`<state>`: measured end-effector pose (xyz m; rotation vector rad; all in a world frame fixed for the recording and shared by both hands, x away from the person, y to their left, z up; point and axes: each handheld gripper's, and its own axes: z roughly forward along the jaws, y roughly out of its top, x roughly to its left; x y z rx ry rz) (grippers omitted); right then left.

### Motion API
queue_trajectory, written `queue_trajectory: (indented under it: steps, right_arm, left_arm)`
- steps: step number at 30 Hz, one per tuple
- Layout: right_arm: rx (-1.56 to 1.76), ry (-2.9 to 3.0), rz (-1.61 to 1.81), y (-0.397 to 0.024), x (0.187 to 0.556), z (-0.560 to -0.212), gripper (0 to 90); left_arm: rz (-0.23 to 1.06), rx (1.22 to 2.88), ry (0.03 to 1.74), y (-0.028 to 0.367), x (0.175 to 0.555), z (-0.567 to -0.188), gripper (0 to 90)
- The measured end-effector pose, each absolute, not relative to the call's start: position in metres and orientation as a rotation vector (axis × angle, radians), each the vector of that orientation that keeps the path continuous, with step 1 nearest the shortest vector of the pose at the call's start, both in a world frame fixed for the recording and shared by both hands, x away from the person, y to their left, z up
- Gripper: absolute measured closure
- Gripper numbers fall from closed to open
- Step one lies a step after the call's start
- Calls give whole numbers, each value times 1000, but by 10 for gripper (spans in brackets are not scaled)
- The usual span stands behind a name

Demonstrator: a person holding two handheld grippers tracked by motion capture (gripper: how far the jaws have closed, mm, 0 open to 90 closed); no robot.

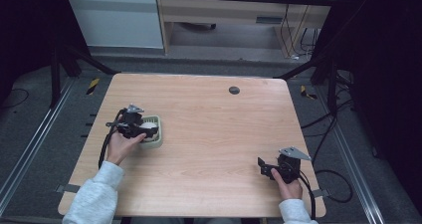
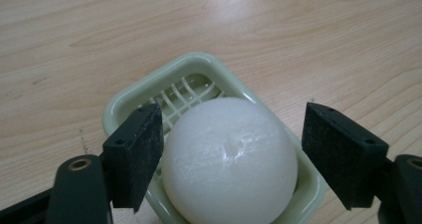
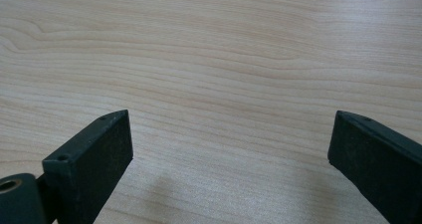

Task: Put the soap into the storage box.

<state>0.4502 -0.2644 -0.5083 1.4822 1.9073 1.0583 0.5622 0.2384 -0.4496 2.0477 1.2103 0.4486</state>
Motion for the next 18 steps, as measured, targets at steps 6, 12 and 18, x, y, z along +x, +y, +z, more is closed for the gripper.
queue_trajectory:
  steps: [6, 12, 18]
  right_arm:
    - [1480, 1907, 1055, -265, 450, -508, 41]
    - [1484, 1905, 1055, -265, 449, -508, 41]
    - [1489, 1906, 1060, -264, 449, -508, 42]
  left_arm:
    - [462, 2043, 1212, 238, 560, -445, 252]
    - [498, 2007, 1208, 239, 550, -437, 285]
    - [539, 1978, 1216, 245, 535, -432, 414]
